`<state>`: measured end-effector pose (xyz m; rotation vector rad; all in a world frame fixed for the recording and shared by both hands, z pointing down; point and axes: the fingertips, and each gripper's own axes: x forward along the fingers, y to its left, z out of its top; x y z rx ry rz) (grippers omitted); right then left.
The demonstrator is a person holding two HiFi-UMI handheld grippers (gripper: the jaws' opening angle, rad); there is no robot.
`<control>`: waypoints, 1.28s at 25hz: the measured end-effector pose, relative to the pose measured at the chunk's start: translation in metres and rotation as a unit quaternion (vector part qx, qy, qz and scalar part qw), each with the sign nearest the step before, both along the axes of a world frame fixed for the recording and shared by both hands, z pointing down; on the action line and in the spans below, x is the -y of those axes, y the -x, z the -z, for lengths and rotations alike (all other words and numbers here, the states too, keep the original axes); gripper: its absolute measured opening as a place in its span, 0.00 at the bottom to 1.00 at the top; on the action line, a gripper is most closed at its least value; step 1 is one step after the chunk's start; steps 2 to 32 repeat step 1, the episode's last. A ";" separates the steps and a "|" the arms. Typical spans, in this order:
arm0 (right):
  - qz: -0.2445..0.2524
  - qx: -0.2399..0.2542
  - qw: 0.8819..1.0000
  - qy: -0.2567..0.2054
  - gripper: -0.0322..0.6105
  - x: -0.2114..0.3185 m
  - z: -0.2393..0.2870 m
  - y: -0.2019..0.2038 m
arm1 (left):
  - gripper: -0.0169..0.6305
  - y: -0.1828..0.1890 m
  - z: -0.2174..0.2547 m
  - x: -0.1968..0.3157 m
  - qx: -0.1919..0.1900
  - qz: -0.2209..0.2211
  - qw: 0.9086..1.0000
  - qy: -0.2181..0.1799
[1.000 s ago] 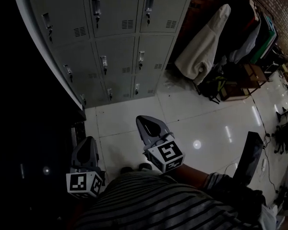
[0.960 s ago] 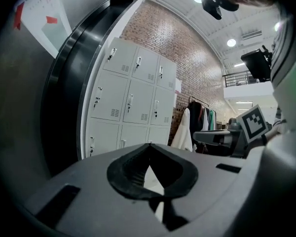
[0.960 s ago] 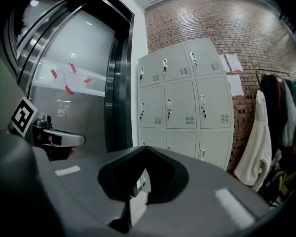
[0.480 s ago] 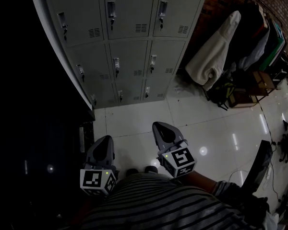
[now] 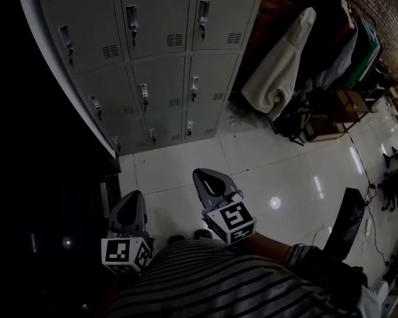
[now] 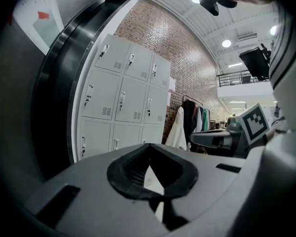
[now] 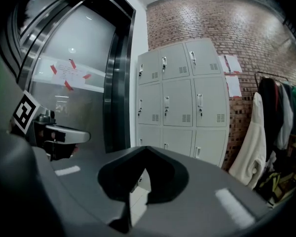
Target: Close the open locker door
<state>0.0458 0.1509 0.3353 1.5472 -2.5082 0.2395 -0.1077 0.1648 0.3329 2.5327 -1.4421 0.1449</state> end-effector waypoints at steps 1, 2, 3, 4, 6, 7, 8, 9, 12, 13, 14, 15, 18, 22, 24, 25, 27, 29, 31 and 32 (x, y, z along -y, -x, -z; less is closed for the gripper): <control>0.004 0.000 1.000 0.001 0.05 0.000 0.000 0.002 | 0.03 0.000 0.000 0.000 0.000 0.002 1.000 0.000; 0.004 0.000 1.000 0.001 0.05 0.000 0.000 0.002 | 0.03 0.000 0.000 0.000 0.000 0.002 1.000 0.000; 0.004 0.000 1.000 0.001 0.05 0.000 0.000 0.002 | 0.03 0.000 0.000 0.000 0.000 0.002 1.000 0.000; 0.004 0.000 1.000 0.001 0.05 0.000 0.000 0.002 | 0.03 0.000 0.000 0.000 0.000 0.002 1.000 0.000; 0.004 0.000 1.000 0.001 0.05 0.000 0.000 0.002 | 0.03 0.000 0.000 0.000 0.000 0.002 1.000 0.000; 0.004 0.000 1.000 0.001 0.05 0.000 0.000 0.002 | 0.03 0.000 0.000 0.000 0.000 0.002 1.000 0.000; 0.004 0.000 1.000 0.001 0.05 0.000 0.000 0.002 | 0.03 0.000 0.000 0.000 0.000 0.002 1.000 0.000; 0.004 0.000 1.000 0.001 0.05 0.000 0.000 0.002 | 0.03 0.000 0.000 0.000 0.000 0.002 1.000 0.000; 0.004 0.000 1.000 0.001 0.05 0.000 0.000 0.002 | 0.03 0.000 0.000 0.000 0.000 0.002 1.000 0.000; 0.004 0.000 1.000 0.001 0.05 0.000 0.000 0.002 | 0.03 0.000 0.000 0.000 0.000 0.002 1.000 0.000; 0.004 0.000 1.000 0.001 0.05 0.000 0.000 0.002 | 0.03 0.000 0.000 0.000 0.000 0.002 1.000 0.000; 0.004 0.000 1.000 0.001 0.05 0.000 0.000 0.002 | 0.03 0.000 0.000 0.000 0.000 0.002 1.000 0.000; 0.004 0.000 1.000 0.001 0.05 0.000 0.000 0.002 | 0.03 0.000 0.000 0.000 0.000 0.002 1.000 0.000; 0.004 0.000 1.000 0.001 0.05 0.000 0.000 0.002 | 0.03 0.000 0.000 0.000 0.000 0.002 1.000 0.000; 0.004 0.000 1.000 0.001 0.05 0.000 0.000 0.002 | 0.03 0.000 0.000 0.000 0.000 0.002 1.000 0.000; 0.004 0.000 1.000 0.001 0.05 0.000 0.000 0.002 | 0.03 0.000 0.000 0.000 0.000 0.002 1.000 0.000; 0.004 0.000 1.000 0.001 0.05 0.000 0.000 0.002 | 0.03 0.000 0.000 0.000 0.000 0.002 1.000 0.000; 0.004 0.000 1.000 0.001 0.05 0.000 0.000 0.002 | 0.03 0.000 0.000 0.000 0.000 0.002 1.000 0.000; 0.004 0.000 1.000 0.001 0.05 0.000 0.000 0.002 | 0.03 0.000 0.000 0.000 0.000 0.002 1.000 0.000; 0.004 0.000 1.000 0.001 0.05 0.000 0.000 0.002 | 0.03 0.000 0.000 0.000 0.000 0.002 1.000 0.000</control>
